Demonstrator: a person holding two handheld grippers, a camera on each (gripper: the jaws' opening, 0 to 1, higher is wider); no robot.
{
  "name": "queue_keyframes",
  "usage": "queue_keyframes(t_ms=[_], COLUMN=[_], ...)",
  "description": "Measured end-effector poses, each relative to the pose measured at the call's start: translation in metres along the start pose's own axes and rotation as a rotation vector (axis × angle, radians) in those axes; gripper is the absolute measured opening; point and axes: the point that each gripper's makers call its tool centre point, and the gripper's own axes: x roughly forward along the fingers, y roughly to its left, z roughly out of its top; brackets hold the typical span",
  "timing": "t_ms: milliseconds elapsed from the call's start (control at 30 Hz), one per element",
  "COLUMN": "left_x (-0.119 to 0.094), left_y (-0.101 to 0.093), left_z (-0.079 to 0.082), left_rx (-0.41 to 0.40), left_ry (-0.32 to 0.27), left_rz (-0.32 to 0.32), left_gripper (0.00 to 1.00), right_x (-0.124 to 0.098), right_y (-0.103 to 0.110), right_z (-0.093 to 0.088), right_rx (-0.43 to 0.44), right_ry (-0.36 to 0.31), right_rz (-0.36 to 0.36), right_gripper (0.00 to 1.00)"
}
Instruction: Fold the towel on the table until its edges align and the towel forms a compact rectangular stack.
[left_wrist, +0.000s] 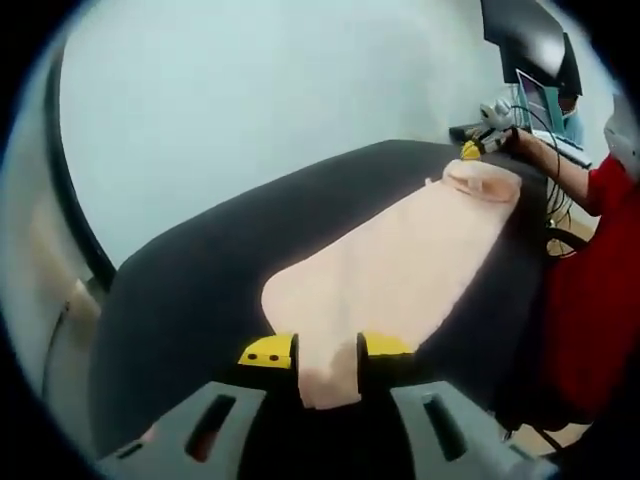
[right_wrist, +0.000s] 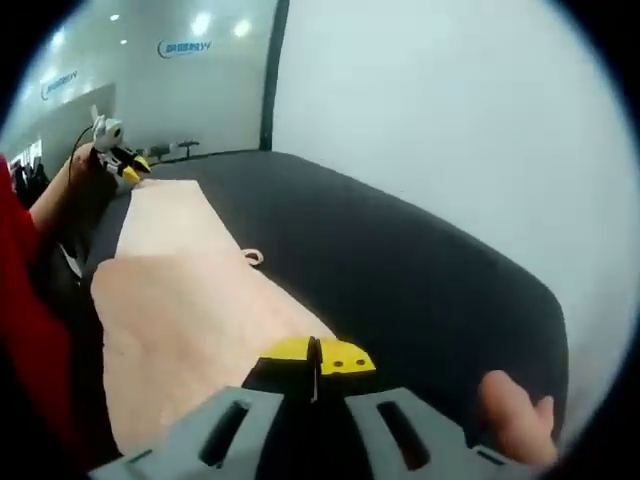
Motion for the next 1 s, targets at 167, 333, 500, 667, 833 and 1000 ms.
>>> queue_keyframes(t_ms=[167, 333, 500, 667, 833, 1000], left_x=[0.004, 0.005, 0.002, 0.004, 0.008, 0.007], left_y=[-0.003, -0.009, -0.004, -0.003, -0.007, -0.006], left_z=[-0.002, -0.001, 0.0, -0.003, -0.004, -0.003], left_rx=[-0.003, 0.001, -0.007, -0.013, -0.01, -0.012], left_ry=[0.004, 0.007, -0.002, 0.006, 0.013, 0.009], left_rz=[-0.007, -0.015, -0.008, -0.007, -0.019, -0.018], left_gripper=[0.2, 0.2, 0.2, 0.2, 0.2, 0.2], right_x=[0.006, 0.027, 0.034, 0.033, 0.038, 0.03], right_y=[0.021, 0.023, 0.035, 0.037, 0.038, 0.034], right_z=[0.002, -0.006, -0.013, -0.014, -0.019, -0.004], right_rx=[-0.029, -0.012, 0.047, 0.042, 0.022, -0.064], right_ry=[0.029, 0.084, 0.124, 0.116, 0.151, 0.092], right_rz=[0.151, 0.262, 0.353, 0.428, 0.48, 0.456], right_gripper=[0.0, 0.07, 0.07, 0.17, 0.06, 0.0])
